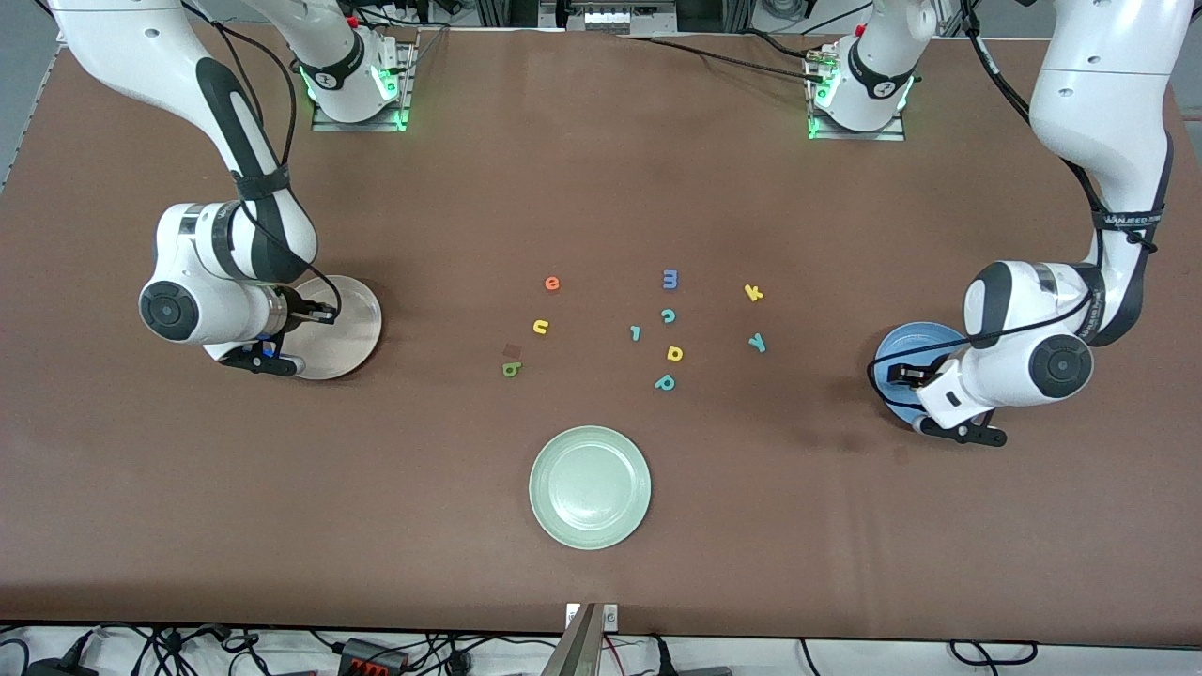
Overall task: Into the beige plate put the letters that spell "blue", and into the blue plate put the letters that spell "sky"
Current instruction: 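Drop the s on the blue plate while the right gripper drops l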
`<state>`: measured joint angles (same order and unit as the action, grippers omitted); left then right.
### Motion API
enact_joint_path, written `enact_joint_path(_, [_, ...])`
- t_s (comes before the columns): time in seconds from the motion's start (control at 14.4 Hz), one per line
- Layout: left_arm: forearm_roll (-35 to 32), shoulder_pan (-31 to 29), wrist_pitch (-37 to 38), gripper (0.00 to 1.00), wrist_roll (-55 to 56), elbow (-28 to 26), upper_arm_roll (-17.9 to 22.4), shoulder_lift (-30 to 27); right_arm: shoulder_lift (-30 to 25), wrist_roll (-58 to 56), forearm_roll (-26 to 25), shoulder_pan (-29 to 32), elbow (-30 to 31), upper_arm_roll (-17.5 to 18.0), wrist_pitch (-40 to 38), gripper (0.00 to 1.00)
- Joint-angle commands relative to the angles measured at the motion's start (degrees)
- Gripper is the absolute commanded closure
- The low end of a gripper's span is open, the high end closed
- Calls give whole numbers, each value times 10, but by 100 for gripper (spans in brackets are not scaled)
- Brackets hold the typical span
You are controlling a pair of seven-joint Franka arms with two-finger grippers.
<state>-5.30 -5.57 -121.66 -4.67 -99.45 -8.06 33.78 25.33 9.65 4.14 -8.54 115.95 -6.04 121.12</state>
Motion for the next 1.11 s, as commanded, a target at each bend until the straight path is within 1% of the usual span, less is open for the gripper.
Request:
enact_joint_path(0.0, [-9, 9, 46, 0, 75, -6, -42, -35, 4, -12, 0, 14, 2, 9, 24, 0])
enact_joint_path(0.07, [-9, 13, 56, 0, 102, -7, -55, -35, -1, -13, 0, 9, -11, 9, 20, 0])
enact_joint_path(0.14, [-9, 18, 56, 0, 106, -12, -66, -34, -6, -10, 0, 5, -32, 16, 5, 0])
enact_joint_path(0.21, [-9, 29, 54, 0, 118, -12, -76, -31, -5, 1, 0, -10, -55, 19, -10, 0])
enact_joint_path(0.28, [-9, 53, 54, 2, 161, -13, -77, -29, 0, 13, 3, -32, -78, 20, -16, 0])
enact_joint_path(0.42, [-9, 88, 49, 3, 256, -17, -77, -19, 26, 55, 6, -79, -128, 20, -10, 0])
enact_joint_path(0.49, [-9, 105, 45, 6, 284, -22, -76, -11, 44, 76, 7, -96, -159, 20, -11, 0])
enact_joint_path(0.63, [-10, 109, -21, 7, 304, -68, -77, -14, 76, 131, 8, -133, -209, 20, -14, 0])
enact_joint_path(0.69, [-10, 109, -59, 7, 306, -93, -77, -20, 89, 170, 7, -158, -224, 20, -10, 0])
enact_joint_path(0.76, [-10, 112, -80, 8, 312, -105, -78, -22, 102, 192, 6, -174, -236, 20, -10, 0])
enact_joint_path(0.9, [-10, 130, -93, 13, 332, -108, -78, -16, 121, 194, 7, -193, -250, 20, -7, 0])
enact_joint_path(1.04, [-10, 141, -138, 13, 345, -115, -78, -9, 139, 187, 4, -212, -261, 21, 17, 0])
